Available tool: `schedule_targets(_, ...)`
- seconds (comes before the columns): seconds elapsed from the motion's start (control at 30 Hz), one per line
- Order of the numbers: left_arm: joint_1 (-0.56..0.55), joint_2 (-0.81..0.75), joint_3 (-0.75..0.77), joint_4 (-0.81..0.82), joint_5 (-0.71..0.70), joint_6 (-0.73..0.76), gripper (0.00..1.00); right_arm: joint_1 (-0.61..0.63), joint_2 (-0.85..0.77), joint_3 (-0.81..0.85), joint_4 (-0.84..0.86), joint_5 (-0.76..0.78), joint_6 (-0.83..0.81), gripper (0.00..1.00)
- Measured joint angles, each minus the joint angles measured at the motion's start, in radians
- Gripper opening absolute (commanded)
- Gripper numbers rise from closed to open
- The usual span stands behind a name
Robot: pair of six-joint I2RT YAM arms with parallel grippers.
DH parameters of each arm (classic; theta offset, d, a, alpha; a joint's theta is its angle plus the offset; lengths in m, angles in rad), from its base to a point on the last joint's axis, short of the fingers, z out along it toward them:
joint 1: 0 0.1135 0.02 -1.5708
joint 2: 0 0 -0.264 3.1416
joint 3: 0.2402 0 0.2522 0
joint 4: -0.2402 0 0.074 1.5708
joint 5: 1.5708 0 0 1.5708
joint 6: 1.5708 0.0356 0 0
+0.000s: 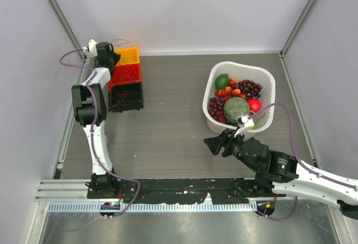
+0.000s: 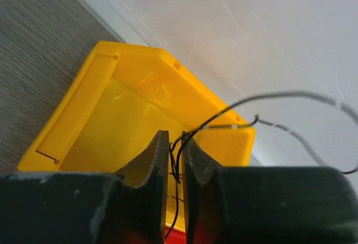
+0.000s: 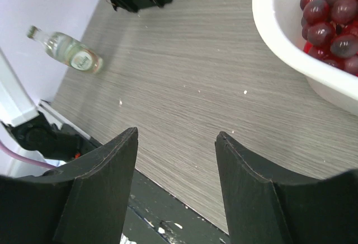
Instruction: Untangle the cables
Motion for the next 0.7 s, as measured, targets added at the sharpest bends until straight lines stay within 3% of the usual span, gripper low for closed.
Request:
schedule_targets(0.13,0.001,0.0,0.0,-0.012,0.039,0.025,0.45,0.0,0.072,0.0,0.0,-0.011,-0.006,0.63)
schedule_targets(0.3,0.001,-0.012,-0.009,-0.027,0.089,0.051,0.62,0.0,0.104,0.0,0.016,-0.029,-0.015,0.63)
schedule_targets(0.5,0.001,-0.105,-0.07,-0.062,0.11,0.1,0.71,0.0,0.104,0.0,0.051,-0.045,-0.015,0.62)
schedule_targets(0.7,0.001,-0.283,-0.172,-0.103,0.127,0.098,0.72,0.0,0.111,0.0,0.068,-0.061,-0.016,0.62)
